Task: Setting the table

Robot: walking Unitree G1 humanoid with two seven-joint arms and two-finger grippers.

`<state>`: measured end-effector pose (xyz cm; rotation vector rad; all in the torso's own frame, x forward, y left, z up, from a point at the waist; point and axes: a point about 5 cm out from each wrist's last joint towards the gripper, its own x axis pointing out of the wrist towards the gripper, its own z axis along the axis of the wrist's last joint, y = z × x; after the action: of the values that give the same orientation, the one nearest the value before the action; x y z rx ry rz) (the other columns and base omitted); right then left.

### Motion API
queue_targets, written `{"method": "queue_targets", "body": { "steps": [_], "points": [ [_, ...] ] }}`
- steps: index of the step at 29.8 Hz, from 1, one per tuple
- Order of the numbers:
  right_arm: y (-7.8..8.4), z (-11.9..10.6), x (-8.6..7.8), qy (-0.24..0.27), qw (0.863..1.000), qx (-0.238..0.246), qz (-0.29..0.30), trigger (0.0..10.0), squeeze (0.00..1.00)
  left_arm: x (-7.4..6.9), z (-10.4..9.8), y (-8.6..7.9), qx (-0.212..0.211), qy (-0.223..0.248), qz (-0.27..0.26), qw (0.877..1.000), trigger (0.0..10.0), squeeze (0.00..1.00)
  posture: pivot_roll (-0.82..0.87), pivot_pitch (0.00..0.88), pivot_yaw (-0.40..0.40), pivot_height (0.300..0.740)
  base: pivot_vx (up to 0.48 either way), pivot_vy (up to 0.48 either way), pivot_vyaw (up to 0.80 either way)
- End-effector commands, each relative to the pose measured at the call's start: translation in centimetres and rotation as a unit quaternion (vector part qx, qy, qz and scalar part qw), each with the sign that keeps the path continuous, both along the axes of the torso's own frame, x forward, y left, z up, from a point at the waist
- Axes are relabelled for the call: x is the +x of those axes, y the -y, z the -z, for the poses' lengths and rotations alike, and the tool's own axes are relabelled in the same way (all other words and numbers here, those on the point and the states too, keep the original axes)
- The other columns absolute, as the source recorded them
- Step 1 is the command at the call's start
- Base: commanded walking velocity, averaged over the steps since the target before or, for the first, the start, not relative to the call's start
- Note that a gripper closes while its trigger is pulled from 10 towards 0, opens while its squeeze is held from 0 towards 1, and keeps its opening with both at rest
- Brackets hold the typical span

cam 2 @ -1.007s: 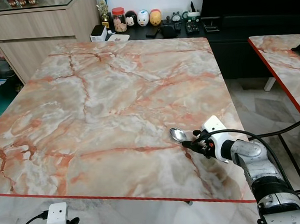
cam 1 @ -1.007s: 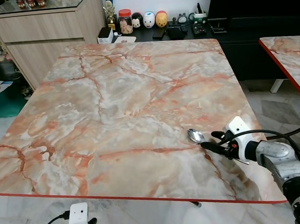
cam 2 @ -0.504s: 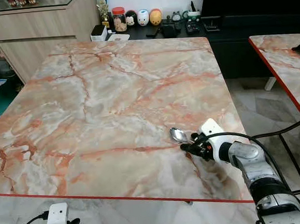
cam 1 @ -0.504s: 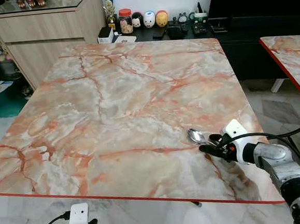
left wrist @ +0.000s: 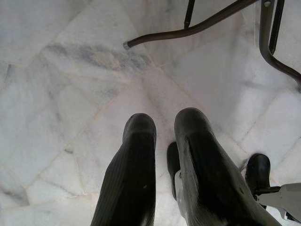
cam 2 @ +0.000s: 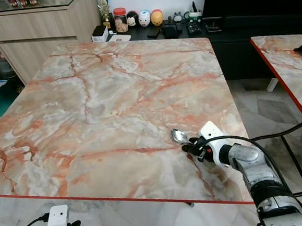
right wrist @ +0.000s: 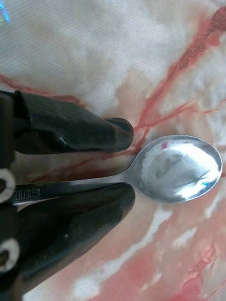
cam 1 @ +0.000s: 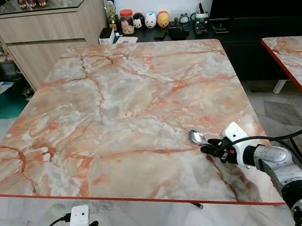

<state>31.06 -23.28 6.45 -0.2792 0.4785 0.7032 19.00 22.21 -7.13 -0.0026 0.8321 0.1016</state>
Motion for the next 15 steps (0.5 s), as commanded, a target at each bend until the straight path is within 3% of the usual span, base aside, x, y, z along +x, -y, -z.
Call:
{"method": "queue_targets", "body": {
  "steps": [1, 15],
  "points": [
    [0.55, 1.13, -0.66, -0.027, 0.999, -0.021, 0.016, 0.0, 0.00, -0.46, 0.26, 0.03, -0.001, -0.010, -0.002, 1.000, 10.0, 0.00, -0.06, 0.000, 0.022, 0.740, 0.000, 0.000, 0.00],
    [-0.04, 1.27, -0.48, -0.015, 1.000, -0.019, 0.020, 0.0, 0.00, -0.82, 0.47, 0.08, 0.000, -0.017, -0.001, 1.000, 10.0, 0.00, -0.06, 0.000, 0.022, 0.740, 0.000, 0.000, 0.00]
  ]
}}
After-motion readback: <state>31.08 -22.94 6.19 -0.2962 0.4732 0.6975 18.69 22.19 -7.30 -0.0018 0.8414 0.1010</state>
